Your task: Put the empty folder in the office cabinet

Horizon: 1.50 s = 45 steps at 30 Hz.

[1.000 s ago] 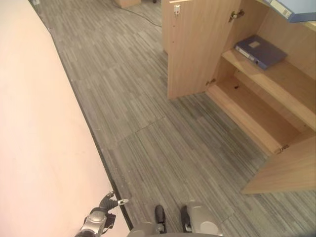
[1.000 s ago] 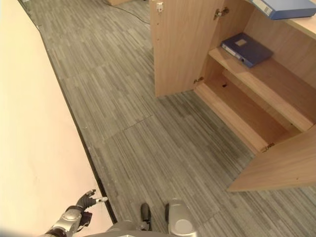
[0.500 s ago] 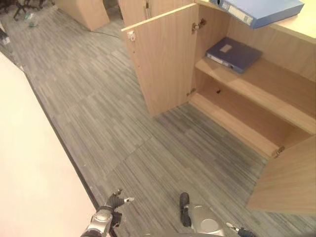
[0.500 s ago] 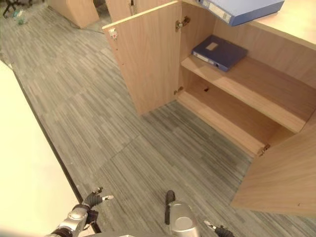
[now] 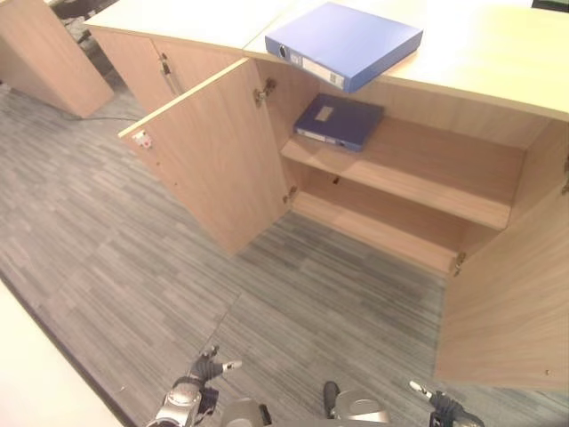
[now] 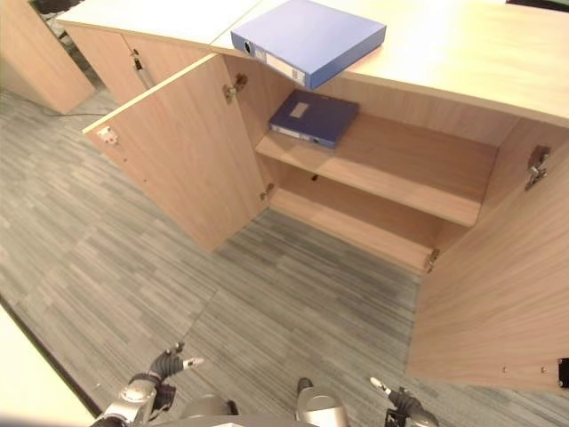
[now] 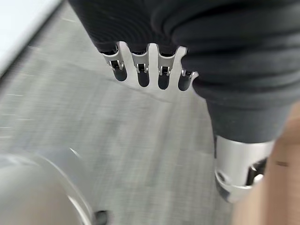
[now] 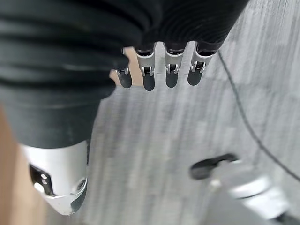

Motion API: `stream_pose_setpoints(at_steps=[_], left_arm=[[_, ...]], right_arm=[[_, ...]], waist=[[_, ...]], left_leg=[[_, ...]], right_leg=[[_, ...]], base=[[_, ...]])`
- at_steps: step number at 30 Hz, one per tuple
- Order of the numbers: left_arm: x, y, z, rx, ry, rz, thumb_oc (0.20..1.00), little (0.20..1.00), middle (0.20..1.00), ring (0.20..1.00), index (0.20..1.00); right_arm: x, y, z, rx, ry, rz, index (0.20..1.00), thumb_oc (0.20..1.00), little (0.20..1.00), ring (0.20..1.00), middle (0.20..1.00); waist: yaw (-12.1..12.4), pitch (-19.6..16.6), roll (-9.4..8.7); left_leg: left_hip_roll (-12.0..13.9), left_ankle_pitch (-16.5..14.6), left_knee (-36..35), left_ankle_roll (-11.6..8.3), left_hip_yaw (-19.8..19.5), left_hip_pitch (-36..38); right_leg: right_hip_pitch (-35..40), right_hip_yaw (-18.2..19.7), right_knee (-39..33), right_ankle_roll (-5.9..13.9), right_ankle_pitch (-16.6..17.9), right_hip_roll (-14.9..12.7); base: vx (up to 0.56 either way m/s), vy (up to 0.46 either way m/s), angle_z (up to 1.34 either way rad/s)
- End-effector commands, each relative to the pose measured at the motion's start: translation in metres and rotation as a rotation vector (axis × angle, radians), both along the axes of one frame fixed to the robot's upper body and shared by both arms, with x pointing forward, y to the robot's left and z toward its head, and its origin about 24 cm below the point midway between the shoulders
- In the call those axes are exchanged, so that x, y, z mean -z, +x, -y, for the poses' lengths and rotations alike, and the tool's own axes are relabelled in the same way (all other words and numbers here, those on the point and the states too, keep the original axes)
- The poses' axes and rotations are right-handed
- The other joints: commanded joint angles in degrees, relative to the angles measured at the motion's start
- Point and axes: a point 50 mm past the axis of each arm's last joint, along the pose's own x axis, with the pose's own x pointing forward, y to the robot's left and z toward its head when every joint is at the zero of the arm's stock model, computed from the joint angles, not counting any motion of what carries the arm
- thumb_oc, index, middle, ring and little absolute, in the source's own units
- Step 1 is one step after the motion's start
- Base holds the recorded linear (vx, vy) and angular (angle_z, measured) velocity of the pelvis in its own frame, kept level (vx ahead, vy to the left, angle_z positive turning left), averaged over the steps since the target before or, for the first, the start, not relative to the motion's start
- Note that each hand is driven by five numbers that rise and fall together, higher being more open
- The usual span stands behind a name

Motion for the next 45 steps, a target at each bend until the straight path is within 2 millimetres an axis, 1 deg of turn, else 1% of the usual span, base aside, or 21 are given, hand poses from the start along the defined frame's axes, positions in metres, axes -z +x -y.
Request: stream_pose_setpoints(at_steps=[1,3,5,6,9,10,16,23,26,27,28,29,31,32,33,36,38,39,41,43,45], left_arm=[[-0.005,0.007,0.004,0.031,0.001,0.053,1.0,1.0,1.0,1.0,1.0],[-0.004,0.005,0.006,0.034,-0.004,0.051,1.0,1.0,1.0,1.0,1.0],[-0.003,0.004,0.007,0.034,-0.006,0.048,1.0,1.0,1.0,1.0,1.0],[-0.002,0.003,0.007,0.028,-0.007,0.046,1.0,1.0,1.0,1.0,1.0],[0.0,-0.004,0.007,0.015,-0.015,0.037,1.0,1.0,1.0,1.0,1.0],[0.001,-0.006,0.006,0.012,-0.014,0.029,1.0,1.0,1.0,1.0,1.0],[-0.001,-0.005,0.006,0.063,-0.002,0.037,1.0,1.0,1.0,1.0,1.0],[-0.014,0.012,0.001,0.102,0.016,0.101,1.0,1.0,1.0,1.0,1.0],[-0.015,0.014,-0.001,0.106,0.026,0.102,1.0,1.0,1.0,1.0,1.0],[-0.017,0.017,-0.003,0.107,0.03,0.11,1.0,1.0,1.0,1.0,1.0],[-0.021,0.023,-0.006,0.104,0.039,0.128,1.0,1.0,1.0,1.0,1.0],[-0.025,0.026,-0.009,0.107,0.048,0.147,1.0,1.0,1.0,1.0,1.0],[-0.024,0.025,-0.01,0.116,0.055,0.136,1.0,1.0,1.0,1.0,1.0],[-0.024,0.025,-0.01,0.116,0.055,0.136,1.0,1.0,1.0,1.0,1.0],[-0.022,0.021,-0.012,0.117,0.063,0.124,1.0,1.0,1.0,1.0,1.0],[-0.018,0.013,-0.015,0.098,0.065,0.098,1.0,1.0,1.0,1.0,1.0],[-0.017,0.013,-0.016,0.089,0.066,0.091,1.0,1.0,1.0,1.0,1.0],[-0.017,0.015,-0.016,0.074,0.069,0.09,1.0,1.0,1.0,1.0,1.0],[-0.016,0.015,-0.016,0.069,0.071,0.089,1.0,1.0,1.0,1.0,1.0],[-0.014,0.011,-0.015,0.075,0.069,0.081,1.0,1.0,1.0,1.0,1.0],[-0.012,0.007,-0.015,0.057,0.063,0.069,1.0,1.0,1.0,1.0,1.0]], right_arm=[[-0.011,-0.002,0.022,0.047,-0.043,0.075,1.0,1.0,1.0,1.0,1.0],[-0.014,0.005,0.021,0.029,-0.044,0.107,1.0,1.0,1.0,1.0,1.0],[-0.014,0.006,0.019,0.027,-0.042,0.113,1.0,1.0,1.0,1.0,1.0],[-0.014,0.008,0.018,0.023,-0.039,0.121,1.0,1.0,1.0,1.0,1.0],[-0.015,0.015,0.014,-0.015,-0.038,0.141,1.0,1.0,1.0,1.0,1.0],[-0.015,0.016,0.012,-0.032,-0.032,0.146,1.0,1.0,1.0,1.0,1.0],[-0.013,0.019,0.001,-0.069,-0.007,0.152,1.0,1.0,1.0,1.0,1.0],[-0.009,0.032,-0.02,-0.094,0.048,0.169,1.0,1.0,1.0,1.0,1.0],[-0.01,0.037,-0.025,-0.095,0.059,0.183,1.0,1.0,1.0,1.0,1.0],[-0.01,0.04,-0.026,-0.095,0.064,0.194,1.0,1.0,1.0,1.0,1.0],[-0.014,0.053,-0.032,-0.108,0.07,0.229,1.0,1.0,1.0,1.0,1.0],[-0.017,0.061,-0.035,-0.121,0.073,0.257,1.0,1.0,1.0,1.0,1.0],[-0.019,0.066,-0.039,-0.138,0.073,0.274,1.0,1.0,1.0,1.0,1.0],[-0.019,0.066,-0.039,-0.138,0.073,0.274,1.0,1.0,1.0,1.0,1.0],[-0.019,0.066,-0.041,-0.147,0.077,0.273,1.0,1.0,1.0,1.0,1.0],[-0.02,0.067,-0.038,-0.155,0.063,0.269,1.0,1.0,1.0,1.0,1.0],[-0.02,0.068,-0.038,-0.158,0.059,0.267,1.0,1.0,1.0,1.0,1.0],[-0.019,0.069,-0.038,-0.153,0.061,0.26,1.0,1.0,1.0,1.0,1.0],[-0.019,0.068,-0.036,-0.147,0.059,0.252,1.0,1.0,1.0,1.0,1.0],[-0.016,0.056,-0.027,-0.119,0.048,0.226,1.0,1.0,1.0,1.0,1.0],[-0.015,0.047,-0.018,-0.099,0.027,0.202,1.0,1.0,1.0,1.0,1.0]], waist=[[1.1,0.5,4.34],[2.0,0.4,4.93],[2.5,0.6,4.99],[3.0,0.7,5.14],[4.6,0.5,5.69],[4.7,-0.1,5.8],[5.5,-2.2,4.66],[7.3,-3.7,1.42],[7.7,-3.7,0.8],[7.8,-3.6,0.66],[8.5,-2.4,0.76],[8.9,-1.2,1.1],[9.4,-0.5,1.67],[9.3,-0.5,1.64],[9.5,-0.4,1.77],[9.1,0.1,1.59],[8.8,0.6,1.75],[7.8,1.0,1.96],[7.3,1.3,2.31],[6.7,0.4,1.78],[6.4,-0.5,1.97]], left_leg=[[1.9,3.8,-12.4,0.31,-1.5,3.2],[1.7,5.6,-18.0,-0.3,-4.5,1.9],[1.6,6.5,-19.8,-0.5,-5.6,1.6],[1.5,7.5,-21.1,-0.71,-7.4,0.7],[1.0,7.9,-23.2,-1.52,-13.0,-0.3],[1.0,7.4,-24.1,-1.6,-13.4,0.3],[0.0,5.2,-24.6,-0.88,-12.7,2.5],[-3.9,0.6,-23.6,3.12,-10.7,2.4],[-4.8,-0.4,-22.6,4.01,-10.1,1.6],[-5.0,-0.9,-22.4,4.38,-9.8,1.5],[-4.9,-1.7,-21.9,5.18,-8.8,1.3],[-4.6,-2.1,-21.5,5.54,-7.6,1.4],[-4.7,-2.8,-21.7,6.05,-6.8,2.5],[-4.7,-2.8,-21.7,6.06,-6.8,2.5],[-5.1,-3.6,-22.3,6.19,-5.7,4.5],[-5.4,-5.3,-23.2,5.57,-4.3,7.5],[-5.2,-6.2,-23.2,5.3,-4.3,8.6],[-4.8,-7.0,-23.3,4.79,-4.5,9.8],[-4.4,-7.4,-23.4,4.45,-4.8,10.6],[-5.2,-8.2,-24.2,3.86,-5.4,12.9],[-4.2,-8.3,-24.5,2.94,-5.9,14.1]], right_leg=[[-4.6,-0.7,0.3,8.81,0.0,-3.1],[-3.2,1.3,0.1,9.41,-0.9,-3.0],[-2.4,2.4,0.5,9.46,-1.7,-3.1],[-1.9,3.9,0.7,9.55,-2.3,-2.9],[-0.7,8.8,1.7,9.96,-4.2,-2.8],[-0.7,9.5,1.6,10.19,-4.4,-2.8],[-0.4,11.6,0.6,11.68,-4.1,-5.0],[-3.3,13.5,0.7,15.42,-1.8,-9.3],[-4.5,13.4,1.8,16.12,-1.3,-9.9],[-5.3,13.3,3.2,16.38,-1.2,-9.7],[-8.4,11.2,8.6,17.03,-0.7,-8.7],[-10.9,7.4,13.2,18.08,0.6,-8.0],[-12.6,2.2,16.9,18.51,1.7,-8.4],[-12.6,2.1,17.0,18.52,1.6,-8.4],[-14.1,-2.2,15.7,17.99,1.9,-9.1],[-17.3,-6.8,7.8,16.48,4.3,-9.9],[-18.0,-7.8,5.3,16.48,5.4,-10.0],[-20.6,-7.8,2.2,17.45,7.4,-11.0],[-21.1,-6.8,1.1,18.06,8.3,-11.4],[-19.6,-5.0,-0.6,17.99,10.0,-11.9],[-18.7,-4.8,-0.8,17.42,10.4,-11.7]], base=[[0.26,0.166,-0.62],[0.3,0.153,-0.6],[0.2,0.089,-0.69],[0.19,0.081,-0.98],[0.27,0.165,-0.96],[0.27,0.192,-0.86],[0.15,0.148,-0.23],[0.08,0.176,-0.22],[0.02,0.139,-0.13],[-0.03,0.196,-0.13],[-0.06,0.222,-0.37],[-0.07,0.232,-0.51],[-0.01,0.13,-0.48],[0.07,0.096,-0.29],[0.12,0.045,-0.31],[0.17,-0.037,-0.37],[0.15,-0.096,-0.23],[0.12,-0.076,-0.03],[0.16,-0.091,0.16],[0.26,-0.175,0.36],[0.26,-0.239,0.33]])
